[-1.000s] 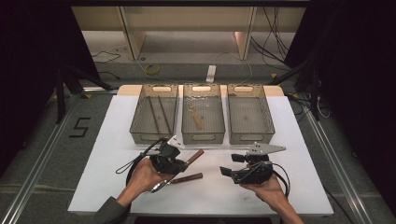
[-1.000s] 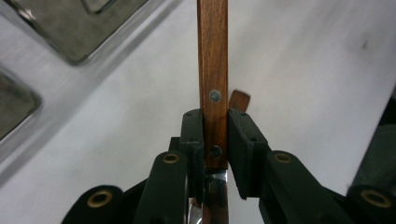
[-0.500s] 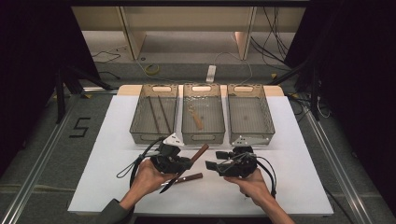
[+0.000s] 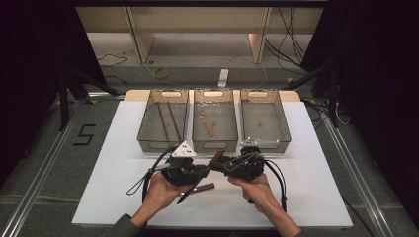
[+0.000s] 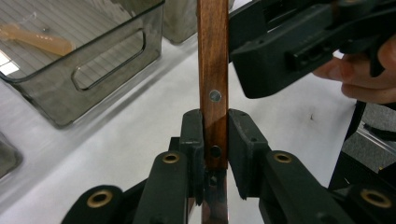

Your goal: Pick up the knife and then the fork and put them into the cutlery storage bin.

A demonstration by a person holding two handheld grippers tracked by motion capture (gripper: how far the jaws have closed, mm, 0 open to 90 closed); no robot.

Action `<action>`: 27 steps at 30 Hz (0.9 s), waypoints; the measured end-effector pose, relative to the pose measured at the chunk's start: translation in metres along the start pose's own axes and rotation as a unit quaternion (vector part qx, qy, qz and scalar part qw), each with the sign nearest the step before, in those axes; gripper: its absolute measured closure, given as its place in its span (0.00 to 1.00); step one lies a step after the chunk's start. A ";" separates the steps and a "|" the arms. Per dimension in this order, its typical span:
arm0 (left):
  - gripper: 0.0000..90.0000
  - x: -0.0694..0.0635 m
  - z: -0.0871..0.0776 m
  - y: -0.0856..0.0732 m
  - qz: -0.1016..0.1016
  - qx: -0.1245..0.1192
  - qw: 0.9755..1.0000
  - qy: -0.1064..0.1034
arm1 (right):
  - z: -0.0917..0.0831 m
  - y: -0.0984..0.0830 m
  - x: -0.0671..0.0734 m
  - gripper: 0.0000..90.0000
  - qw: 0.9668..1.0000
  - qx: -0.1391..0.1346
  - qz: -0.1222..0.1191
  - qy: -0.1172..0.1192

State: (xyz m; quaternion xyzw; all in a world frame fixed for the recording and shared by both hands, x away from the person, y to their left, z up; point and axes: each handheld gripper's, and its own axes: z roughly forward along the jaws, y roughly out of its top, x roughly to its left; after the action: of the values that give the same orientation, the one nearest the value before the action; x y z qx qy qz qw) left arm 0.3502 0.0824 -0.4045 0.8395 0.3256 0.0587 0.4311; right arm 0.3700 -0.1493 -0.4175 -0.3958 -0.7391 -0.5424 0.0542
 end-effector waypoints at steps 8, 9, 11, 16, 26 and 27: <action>0.85 -0.009 -0.002 0.001 0.015 -0.019 1.000 0.005 | 0.001 0.001 -0.001 0.79 1.000 -0.018 0.023 0.010; 0.85 -0.010 -0.002 0.001 0.016 -0.024 1.000 0.006 | 0.000 0.001 -0.001 0.82 0.999 -0.019 0.025 0.017; 0.85 -0.011 -0.002 0.001 0.017 -0.028 0.999 0.005 | -0.002 0.002 0.000 0.87 0.999 -0.024 0.038 0.031; 0.99 -0.009 -0.010 0.001 0.022 -0.060 0.998 0.007 | -0.007 0.004 0.002 0.90 0.999 -0.027 0.019 0.021; 0.38 -0.011 -0.019 0.006 0.022 -0.061 0.998 -0.001 | -0.030 0.023 0.015 0.91 0.998 -0.052 -0.043 0.000; 0.36 -0.009 -0.019 0.006 0.020 -0.056 0.998 -0.006 | -0.032 0.024 0.014 0.91 0.998 -0.054 -0.040 -0.001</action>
State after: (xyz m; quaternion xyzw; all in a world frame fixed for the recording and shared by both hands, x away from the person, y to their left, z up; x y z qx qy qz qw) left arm 0.3388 0.0873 -0.3864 0.8209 0.3022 0.0799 0.4780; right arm 0.3651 -0.1669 -0.3788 -0.3686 -0.7243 -0.5826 0.0103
